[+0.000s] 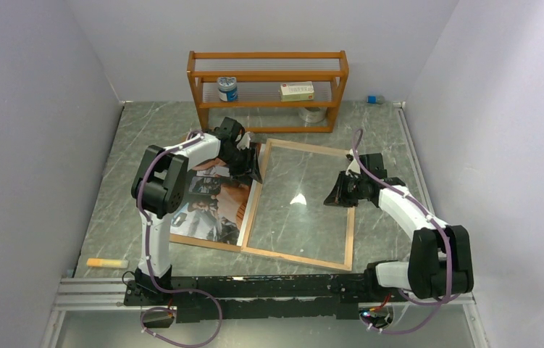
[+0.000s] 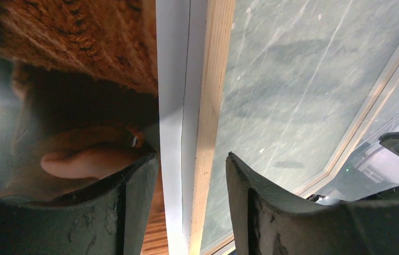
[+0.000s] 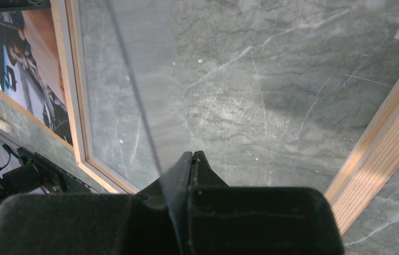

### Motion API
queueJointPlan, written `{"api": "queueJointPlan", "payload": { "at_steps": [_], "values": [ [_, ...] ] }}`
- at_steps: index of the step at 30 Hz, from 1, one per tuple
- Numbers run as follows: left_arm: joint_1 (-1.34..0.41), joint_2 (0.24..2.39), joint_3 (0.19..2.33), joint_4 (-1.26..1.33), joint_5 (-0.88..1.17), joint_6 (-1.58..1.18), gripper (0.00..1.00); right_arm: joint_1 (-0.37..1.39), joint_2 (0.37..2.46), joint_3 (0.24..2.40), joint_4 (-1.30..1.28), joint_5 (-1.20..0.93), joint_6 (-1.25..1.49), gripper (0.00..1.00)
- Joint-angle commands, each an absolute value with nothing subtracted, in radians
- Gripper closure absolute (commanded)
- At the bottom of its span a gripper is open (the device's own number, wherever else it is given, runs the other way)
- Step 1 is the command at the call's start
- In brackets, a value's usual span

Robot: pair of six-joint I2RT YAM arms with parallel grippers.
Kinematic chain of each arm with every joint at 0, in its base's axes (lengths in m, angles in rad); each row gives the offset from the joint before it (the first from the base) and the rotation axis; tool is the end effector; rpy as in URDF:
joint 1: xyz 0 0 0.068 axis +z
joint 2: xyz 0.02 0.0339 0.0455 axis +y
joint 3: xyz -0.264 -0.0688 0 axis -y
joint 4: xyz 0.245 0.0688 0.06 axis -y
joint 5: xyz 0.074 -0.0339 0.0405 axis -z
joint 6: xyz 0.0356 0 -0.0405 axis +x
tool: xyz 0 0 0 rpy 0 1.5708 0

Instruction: Put the photo into the frame

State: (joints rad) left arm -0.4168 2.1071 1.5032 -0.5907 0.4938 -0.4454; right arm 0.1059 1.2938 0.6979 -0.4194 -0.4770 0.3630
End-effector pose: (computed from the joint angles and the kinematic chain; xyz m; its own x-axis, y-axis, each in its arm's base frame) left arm 0.3857 -0.1892 0.1527 -0.9896 0.0233 -0.1416 0.0990 0.8252 -0.5561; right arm 0.2369 0.0416 0.1898 -0.9087 0.2206 -0.3545 -0.0129 0.8338 0.5519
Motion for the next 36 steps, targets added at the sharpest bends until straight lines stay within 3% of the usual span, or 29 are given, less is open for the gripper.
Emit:
{"api": "queueJointPlan", "payload": {
  "at_steps": [1, 8, 19, 22, 29, 36],
  "values": [
    [-0.434, 2.184, 1.485, -0.636, 0.416, -0.406, 0.44, 0.104, 1.246, 0.7, -0.34, -0.431, 0.393, 1.0],
    [-0.436, 2.189, 1.488, -0.64, 0.413, -0.406, 0.44, 0.104, 1.282, 0.698, -0.33, -0.475, 0.394, 1.0],
    [-0.436, 2.188, 1.485, -0.63, 0.431, -0.41, 0.42, 0.104, 1.379, 0.743, -0.394, -0.586, 0.438, 0.86],
    [-0.436, 2.186, 1.486, -0.63, 0.428, -0.412, 0.41, 0.104, 1.385, 0.773, -0.437, -0.545, 0.443, 0.74],
    [-0.436, 2.18, 1.504, -0.649, 0.43, -0.417, 0.39, 0.103, 1.372, 0.82, -0.501, -0.441, 0.453, 0.34],
    [-0.435, 2.166, 1.52, -0.671, 0.43, -0.419, 0.37, 0.105, 1.385, 0.862, -0.575, -0.336, 0.443, 0.23]
  ]
}}
